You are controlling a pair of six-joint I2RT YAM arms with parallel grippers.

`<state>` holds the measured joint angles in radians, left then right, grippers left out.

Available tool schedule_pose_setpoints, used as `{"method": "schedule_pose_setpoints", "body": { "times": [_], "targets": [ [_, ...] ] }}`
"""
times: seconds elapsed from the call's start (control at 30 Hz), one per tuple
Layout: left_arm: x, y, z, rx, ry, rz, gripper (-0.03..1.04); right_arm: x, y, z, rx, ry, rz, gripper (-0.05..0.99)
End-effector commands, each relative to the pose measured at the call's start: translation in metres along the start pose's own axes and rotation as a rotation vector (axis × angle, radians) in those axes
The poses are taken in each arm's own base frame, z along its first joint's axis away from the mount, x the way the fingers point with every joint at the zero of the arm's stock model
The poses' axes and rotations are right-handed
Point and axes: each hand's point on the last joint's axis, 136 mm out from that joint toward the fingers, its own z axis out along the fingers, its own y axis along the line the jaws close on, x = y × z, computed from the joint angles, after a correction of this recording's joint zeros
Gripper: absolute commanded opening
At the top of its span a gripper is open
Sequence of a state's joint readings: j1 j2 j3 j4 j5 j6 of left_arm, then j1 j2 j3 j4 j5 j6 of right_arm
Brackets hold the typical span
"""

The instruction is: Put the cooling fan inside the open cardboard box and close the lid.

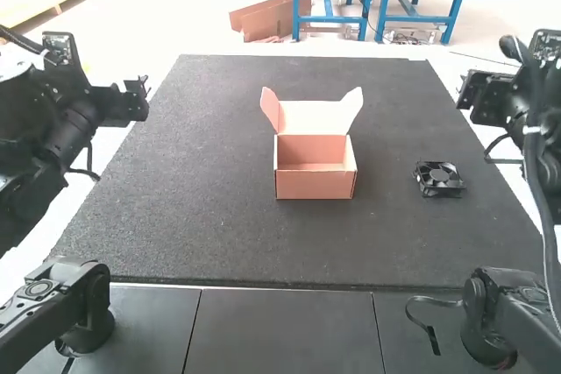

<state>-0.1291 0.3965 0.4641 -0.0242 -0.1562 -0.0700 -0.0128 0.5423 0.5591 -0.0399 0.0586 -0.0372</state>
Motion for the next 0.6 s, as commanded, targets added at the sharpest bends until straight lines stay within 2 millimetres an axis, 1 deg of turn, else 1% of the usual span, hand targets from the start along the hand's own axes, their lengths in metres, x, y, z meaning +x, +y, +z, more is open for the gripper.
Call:
{"method": "schedule_pose_setpoints", "body": {
  "times": [0.0, 0.07, 0.13, 0.27, 0.4, 0.5, 0.57],
  "targets": [
    [-0.031, 0.000, 0.004, 0.003, -0.003, -0.024, 0.97, -0.028, -0.015, 0.008, 0.067, 0.017, 0.003, 0.91],
    [-0.028, -0.001, 0.013, -0.003, 0.075, -0.035, 0.97, -0.030, -0.022, 0.016, 0.092, 0.078, 0.003, 0.91],
    [-0.025, -0.002, 0.023, -0.006, 0.156, -0.033, 0.97, -0.026, -0.028, 0.023, 0.114, 0.160, 0.010, 0.91],
    [-0.019, -0.004, 0.038, -0.008, 0.290, -0.015, 0.97, 0.001, -0.036, 0.038, 0.138, 0.348, 0.013, 0.91],
    [-0.013, -0.007, 0.050, -0.006, 0.375, 0.000, 0.97, 0.040, -0.038, 0.044, 0.123, 0.541, -0.064, 0.91],
    [0.002, -0.007, 0.057, -0.011, 0.469, 0.016, 0.97, 0.059, -0.039, 0.047, 0.123, 0.647, -0.063, 0.88],
    [0.013, -0.008, 0.059, -0.011, 0.529, 0.026, 0.97, 0.073, -0.040, 0.049, 0.128, 0.724, -0.047, 0.88]
  ]
}}
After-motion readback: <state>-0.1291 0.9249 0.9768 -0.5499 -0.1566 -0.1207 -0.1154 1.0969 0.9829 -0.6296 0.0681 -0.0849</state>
